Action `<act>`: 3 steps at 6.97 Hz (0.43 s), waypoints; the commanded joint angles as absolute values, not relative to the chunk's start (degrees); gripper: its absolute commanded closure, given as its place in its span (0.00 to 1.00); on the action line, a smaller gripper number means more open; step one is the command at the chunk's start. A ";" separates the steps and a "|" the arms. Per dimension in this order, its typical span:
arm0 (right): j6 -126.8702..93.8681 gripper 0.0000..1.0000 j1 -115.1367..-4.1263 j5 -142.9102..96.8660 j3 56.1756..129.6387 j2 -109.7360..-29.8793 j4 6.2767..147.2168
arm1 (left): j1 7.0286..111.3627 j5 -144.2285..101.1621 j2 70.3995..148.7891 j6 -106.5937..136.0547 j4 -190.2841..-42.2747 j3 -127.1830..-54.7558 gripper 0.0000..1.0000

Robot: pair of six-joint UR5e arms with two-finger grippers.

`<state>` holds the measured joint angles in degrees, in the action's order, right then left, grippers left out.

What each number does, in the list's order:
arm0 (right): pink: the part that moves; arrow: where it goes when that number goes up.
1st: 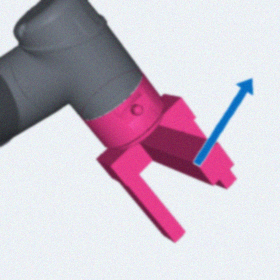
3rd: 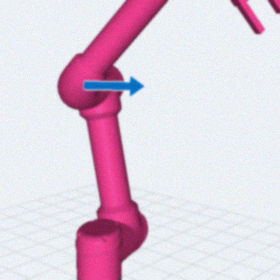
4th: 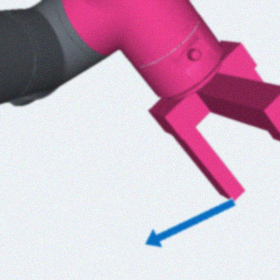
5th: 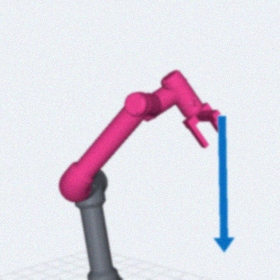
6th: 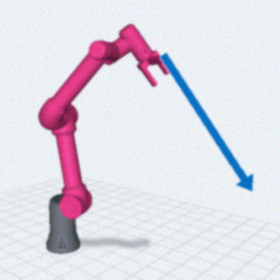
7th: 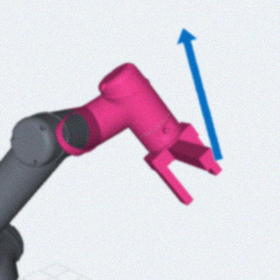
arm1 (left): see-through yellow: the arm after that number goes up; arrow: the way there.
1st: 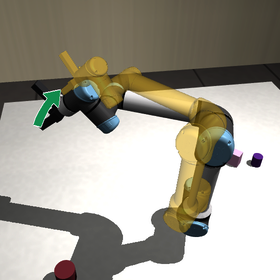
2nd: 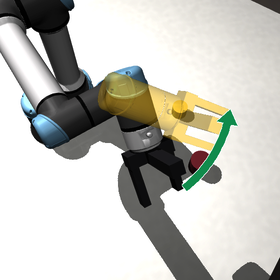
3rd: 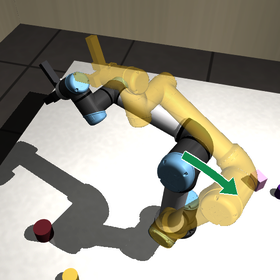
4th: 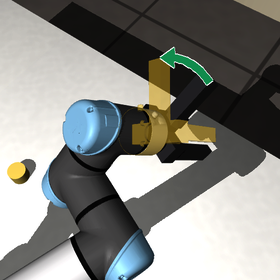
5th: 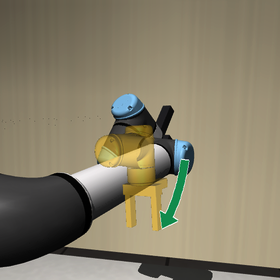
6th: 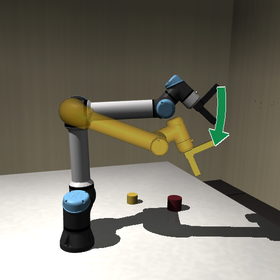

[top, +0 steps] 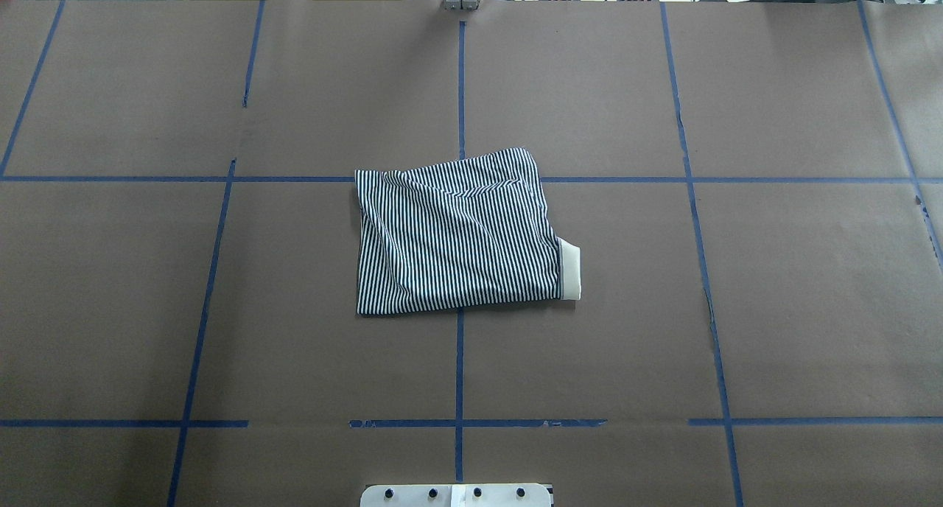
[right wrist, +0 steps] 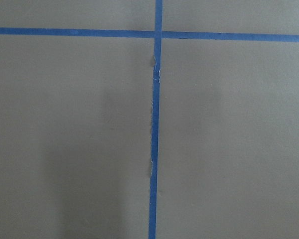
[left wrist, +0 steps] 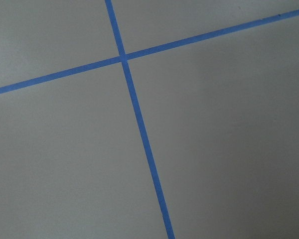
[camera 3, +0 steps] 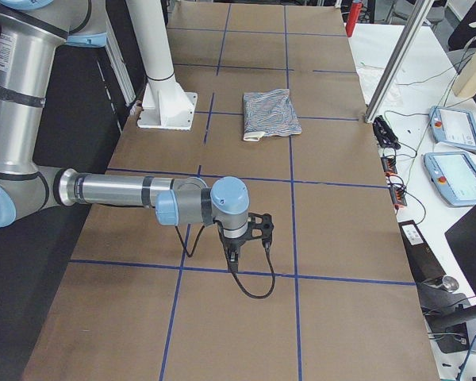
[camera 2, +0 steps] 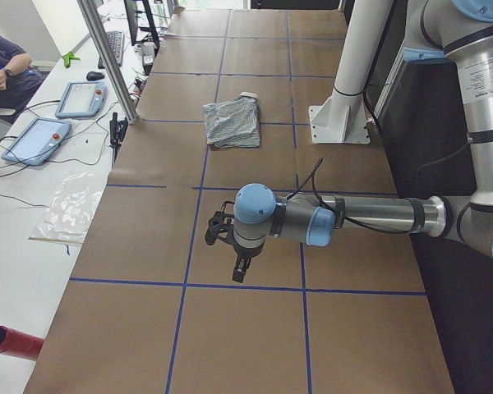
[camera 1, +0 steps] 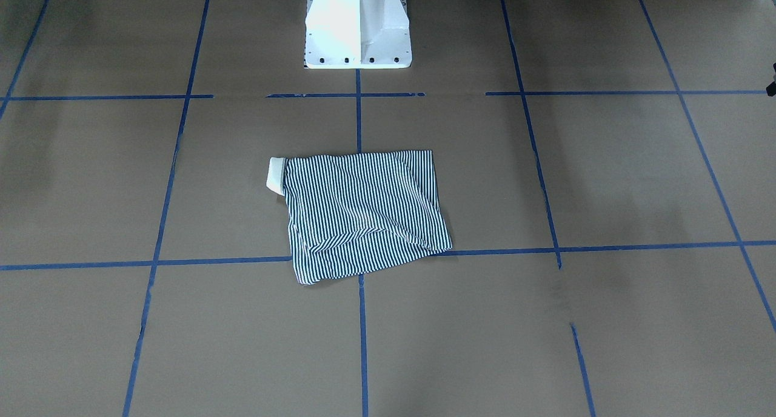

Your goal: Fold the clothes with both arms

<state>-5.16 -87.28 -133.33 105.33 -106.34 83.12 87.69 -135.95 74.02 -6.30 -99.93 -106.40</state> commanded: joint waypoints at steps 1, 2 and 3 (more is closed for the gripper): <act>-5.10 0.00 -87.28 -133.33 105.29 -106.26 83.14 | 87.71 -133.87 74.09 -6.24 -100.02 -106.44 0.00; -5.10 0.00 -87.28 -133.33 105.29 -106.26 83.14 | 87.71 -133.77 74.18 -6.24 -100.11 -106.35 0.00; -5.10 0.00 -87.28 -133.33 105.21 -106.26 83.06 | 87.71 -133.77 74.18 -6.24 -100.19 -106.26 0.00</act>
<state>-5.10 -87.28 -133.33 105.27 -106.27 83.12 87.71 -133.95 74.14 -6.25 -100.10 -106.35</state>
